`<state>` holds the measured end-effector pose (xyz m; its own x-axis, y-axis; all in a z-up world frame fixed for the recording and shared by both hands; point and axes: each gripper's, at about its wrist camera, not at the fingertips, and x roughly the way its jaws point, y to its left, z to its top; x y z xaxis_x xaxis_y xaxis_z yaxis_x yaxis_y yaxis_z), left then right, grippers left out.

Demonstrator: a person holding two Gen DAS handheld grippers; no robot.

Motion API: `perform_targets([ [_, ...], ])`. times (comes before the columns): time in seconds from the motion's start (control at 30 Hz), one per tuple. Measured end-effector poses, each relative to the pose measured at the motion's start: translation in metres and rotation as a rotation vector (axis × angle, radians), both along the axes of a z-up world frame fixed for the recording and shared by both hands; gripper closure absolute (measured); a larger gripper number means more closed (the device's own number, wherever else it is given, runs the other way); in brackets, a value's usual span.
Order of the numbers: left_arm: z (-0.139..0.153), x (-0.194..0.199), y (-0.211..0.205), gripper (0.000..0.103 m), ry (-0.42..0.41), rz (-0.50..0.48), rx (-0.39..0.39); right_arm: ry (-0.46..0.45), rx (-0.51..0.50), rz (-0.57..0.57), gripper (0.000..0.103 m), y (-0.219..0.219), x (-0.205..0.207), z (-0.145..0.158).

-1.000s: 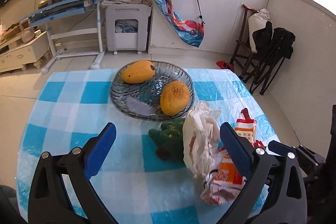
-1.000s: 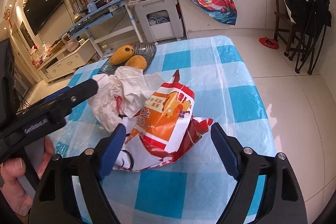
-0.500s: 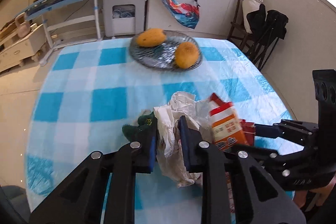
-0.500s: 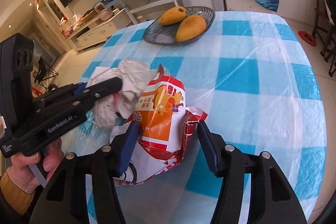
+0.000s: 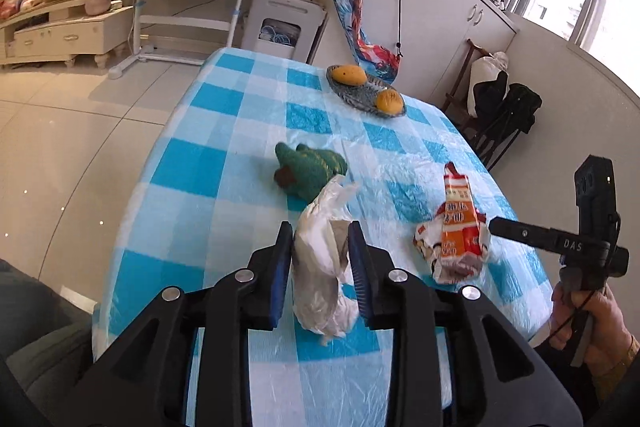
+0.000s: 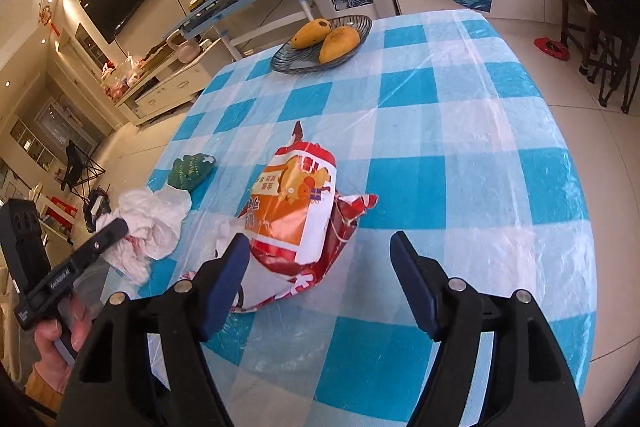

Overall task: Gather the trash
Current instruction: 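Grasp the white tissue with the left gripper while the right approaches the snack bag, then grasp the orange snack bag with the right gripper while the left holds the tissue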

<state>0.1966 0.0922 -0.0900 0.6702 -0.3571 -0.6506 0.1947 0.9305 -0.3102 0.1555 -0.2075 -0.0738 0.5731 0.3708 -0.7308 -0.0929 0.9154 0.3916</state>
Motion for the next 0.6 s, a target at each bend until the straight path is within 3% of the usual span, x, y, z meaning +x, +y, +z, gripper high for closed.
perform_targets([
  [0.1,-0.01,-0.018,-0.002,0.061,0.026,-0.018,0.031,0.018,0.016,0.01,0.032,0.009,-0.003,-0.007],
  [0.23,-0.015,-0.031,-0.003,0.035,0.023,-0.01,0.08,0.027,0.037,0.019,0.031,0.019,0.0,-0.013],
  [0.33,-0.012,-0.033,-0.002,0.025,0.004,0.01,0.088,0.022,0.06,0.006,0.029,0.021,0.004,-0.015],
  [0.53,-0.013,-0.017,-0.004,0.022,0.028,0.072,0.075,0.012,0.145,-0.034,0.028,0.012,0.008,-0.017],
  [0.57,-0.016,-0.014,-0.005,0.025,0.036,0.07,0.067,0.011,0.151,-0.036,0.028,0.012,0.008,-0.018],
  [0.6,-0.019,-0.011,-0.009,0.04,0.047,0.057,0.059,0.007,0.144,-0.031,0.029,0.013,0.009,-0.018],
])
